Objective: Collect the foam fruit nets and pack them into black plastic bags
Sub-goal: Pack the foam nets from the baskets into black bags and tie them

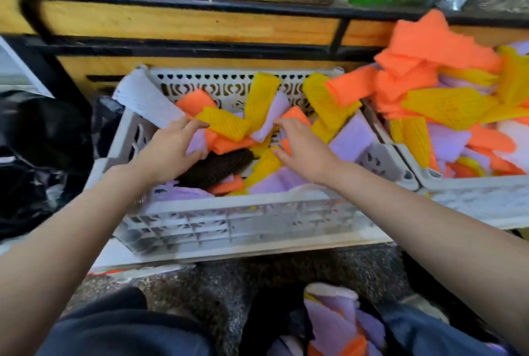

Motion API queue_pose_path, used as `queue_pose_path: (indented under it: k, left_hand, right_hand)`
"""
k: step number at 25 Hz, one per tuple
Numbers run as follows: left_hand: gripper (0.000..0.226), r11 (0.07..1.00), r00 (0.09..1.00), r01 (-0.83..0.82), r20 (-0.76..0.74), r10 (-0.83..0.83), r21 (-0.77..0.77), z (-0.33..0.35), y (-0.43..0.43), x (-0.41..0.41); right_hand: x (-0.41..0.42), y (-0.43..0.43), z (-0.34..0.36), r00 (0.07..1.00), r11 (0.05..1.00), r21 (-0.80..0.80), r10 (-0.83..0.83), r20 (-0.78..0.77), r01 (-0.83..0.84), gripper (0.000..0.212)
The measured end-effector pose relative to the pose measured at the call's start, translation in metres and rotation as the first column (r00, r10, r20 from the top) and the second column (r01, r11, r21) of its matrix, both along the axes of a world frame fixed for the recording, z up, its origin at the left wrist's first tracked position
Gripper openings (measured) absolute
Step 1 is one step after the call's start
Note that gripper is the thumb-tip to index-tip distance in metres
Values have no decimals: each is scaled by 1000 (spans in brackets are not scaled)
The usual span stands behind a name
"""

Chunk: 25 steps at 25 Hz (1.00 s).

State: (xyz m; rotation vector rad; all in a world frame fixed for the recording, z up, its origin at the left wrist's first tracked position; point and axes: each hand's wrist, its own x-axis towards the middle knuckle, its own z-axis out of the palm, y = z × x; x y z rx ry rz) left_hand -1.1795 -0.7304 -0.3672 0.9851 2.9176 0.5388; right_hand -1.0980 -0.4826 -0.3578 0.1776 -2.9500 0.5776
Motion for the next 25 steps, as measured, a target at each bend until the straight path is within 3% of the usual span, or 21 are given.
queue_pose_path:
  k: [3,6,10,13,15,18,25]
  left_hand:
    - [69,989,975,-53,209,81,-137,-13,-16,-32]
    - [82,978,939,-62,321,124,-199,-26,-18,-45]
    - [82,971,953,-65,275,129,-229,-29,-14,-53]
    - [66,964,963,-114,213,167,-241,-27,-12,-53]
    - [42,972,965,-164,179,194,-167,-23,-12,-51]
    - [10,961,956,-269,143,258,65,-8,-8,-43]
    - [11,795,932,-340,71,354,501,20,9,-15]
  right_hand:
    - [-47,-21,-19,991,997,63,31,133,-40,63]
    - [-79,-43,-34,983,986,148,52,178,-79,74]
    - [-105,-60,-48,959,968,216,65,277,-128,93]
    - [-112,-61,-53,980,958,276,19,200,-74,76]
    - [-112,-58,-48,993,955,291,31,114,-63,56]
    - [-104,-50,-31,998,970,237,34,46,-44,40]
    - [-78,-26,24,968,981,16,-187,-165,192,26]
